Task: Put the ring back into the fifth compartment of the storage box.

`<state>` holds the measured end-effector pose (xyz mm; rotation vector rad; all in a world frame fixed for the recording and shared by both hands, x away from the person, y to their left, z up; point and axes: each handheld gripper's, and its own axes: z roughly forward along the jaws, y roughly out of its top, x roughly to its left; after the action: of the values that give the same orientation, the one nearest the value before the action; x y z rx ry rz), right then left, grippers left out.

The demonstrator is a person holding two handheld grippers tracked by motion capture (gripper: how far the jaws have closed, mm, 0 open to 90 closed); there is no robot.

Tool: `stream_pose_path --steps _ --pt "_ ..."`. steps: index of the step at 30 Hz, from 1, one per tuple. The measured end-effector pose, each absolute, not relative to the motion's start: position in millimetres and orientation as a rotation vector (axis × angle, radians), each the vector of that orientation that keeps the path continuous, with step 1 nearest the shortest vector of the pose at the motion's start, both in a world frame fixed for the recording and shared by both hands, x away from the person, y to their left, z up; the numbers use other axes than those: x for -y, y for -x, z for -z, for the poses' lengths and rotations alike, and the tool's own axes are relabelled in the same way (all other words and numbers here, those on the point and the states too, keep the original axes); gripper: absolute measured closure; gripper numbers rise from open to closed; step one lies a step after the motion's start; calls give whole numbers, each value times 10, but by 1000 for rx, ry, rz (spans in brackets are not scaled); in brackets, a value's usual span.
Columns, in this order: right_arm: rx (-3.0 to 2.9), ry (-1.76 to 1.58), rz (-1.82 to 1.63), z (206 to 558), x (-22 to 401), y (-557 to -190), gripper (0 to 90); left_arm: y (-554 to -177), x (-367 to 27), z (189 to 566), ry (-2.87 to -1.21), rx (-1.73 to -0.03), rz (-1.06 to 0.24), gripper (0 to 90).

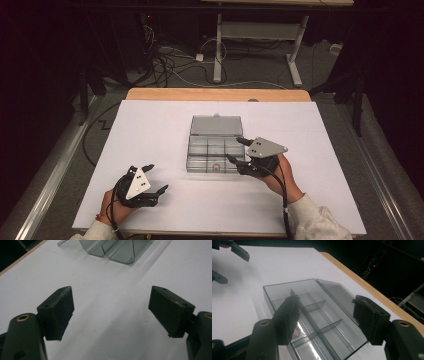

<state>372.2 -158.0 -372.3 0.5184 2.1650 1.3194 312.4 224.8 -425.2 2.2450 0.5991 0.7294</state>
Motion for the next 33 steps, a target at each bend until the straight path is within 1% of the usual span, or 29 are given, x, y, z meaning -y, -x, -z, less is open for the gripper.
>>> stream_pose_path --steps 2,11,33 --pt "-2153 -522 -1320 3717 1607 -3705 358 -3123 -2247 4252 -2244 -599 -730 198" --pt "-2110 -525 -1304 3717 1702 -3618 280 -3126 -2245 4256 -2247 -598 -732 195" --pt "-2093 -522 -1274 3793 1991 -3454 270 -3124 -2241 4263 -2253 -590 -741 194"
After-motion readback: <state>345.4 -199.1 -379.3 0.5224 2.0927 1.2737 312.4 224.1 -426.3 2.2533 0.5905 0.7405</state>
